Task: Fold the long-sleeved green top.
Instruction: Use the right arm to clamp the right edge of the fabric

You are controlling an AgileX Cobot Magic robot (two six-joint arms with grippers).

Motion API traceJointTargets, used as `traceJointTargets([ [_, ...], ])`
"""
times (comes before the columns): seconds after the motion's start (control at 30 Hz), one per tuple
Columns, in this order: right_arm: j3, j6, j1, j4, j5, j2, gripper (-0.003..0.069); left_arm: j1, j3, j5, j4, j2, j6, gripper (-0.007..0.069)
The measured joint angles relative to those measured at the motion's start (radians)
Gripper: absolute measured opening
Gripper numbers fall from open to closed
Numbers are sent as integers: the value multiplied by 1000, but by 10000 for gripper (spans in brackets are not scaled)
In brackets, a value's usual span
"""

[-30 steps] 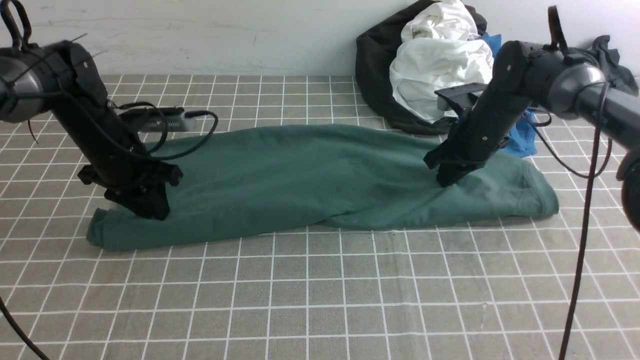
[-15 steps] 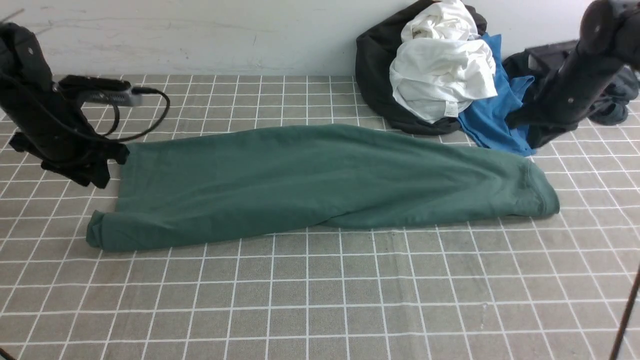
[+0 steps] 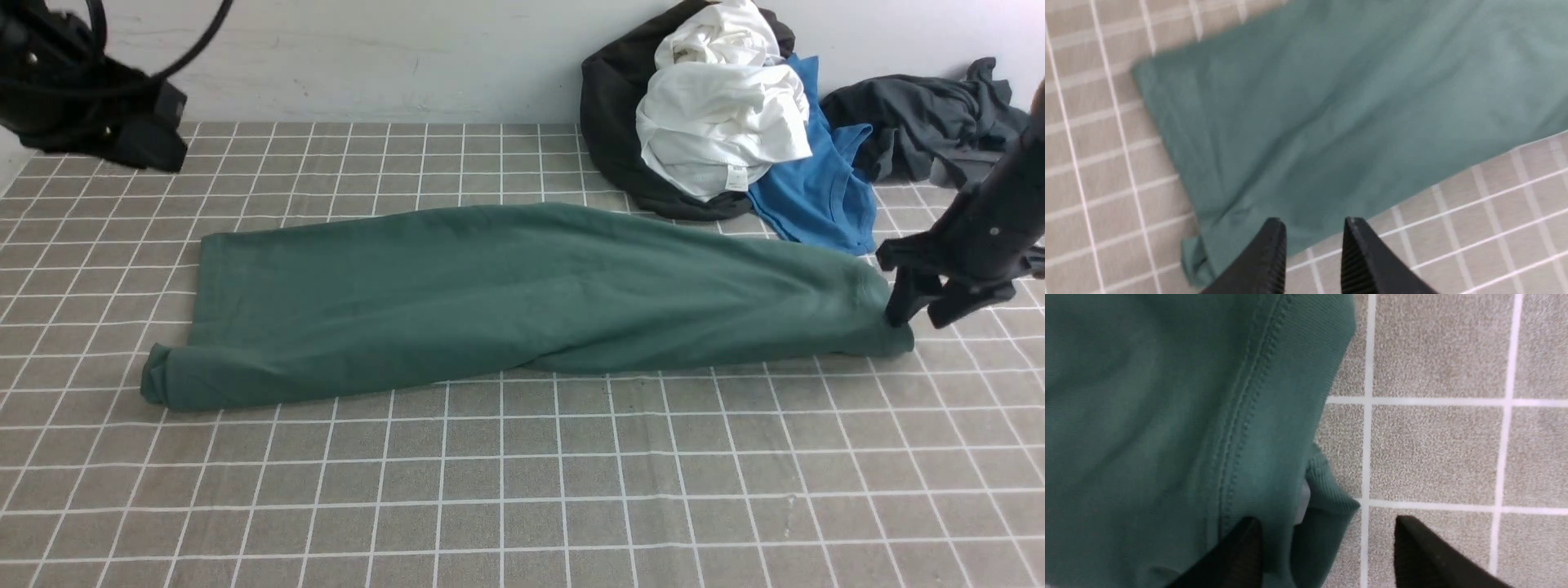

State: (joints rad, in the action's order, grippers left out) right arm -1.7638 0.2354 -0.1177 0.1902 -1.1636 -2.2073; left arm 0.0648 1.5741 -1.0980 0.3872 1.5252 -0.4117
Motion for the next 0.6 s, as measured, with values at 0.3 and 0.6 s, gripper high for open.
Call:
traceJointTargets([
  [0.3,16,-60,-1,34,50,-40,465,-50,-78,-109,18,-242,-16,185],
  [0.6,-11,15,-2,119,34,-34,31,-50,-447,-104,-36,-543,-9,185],
])
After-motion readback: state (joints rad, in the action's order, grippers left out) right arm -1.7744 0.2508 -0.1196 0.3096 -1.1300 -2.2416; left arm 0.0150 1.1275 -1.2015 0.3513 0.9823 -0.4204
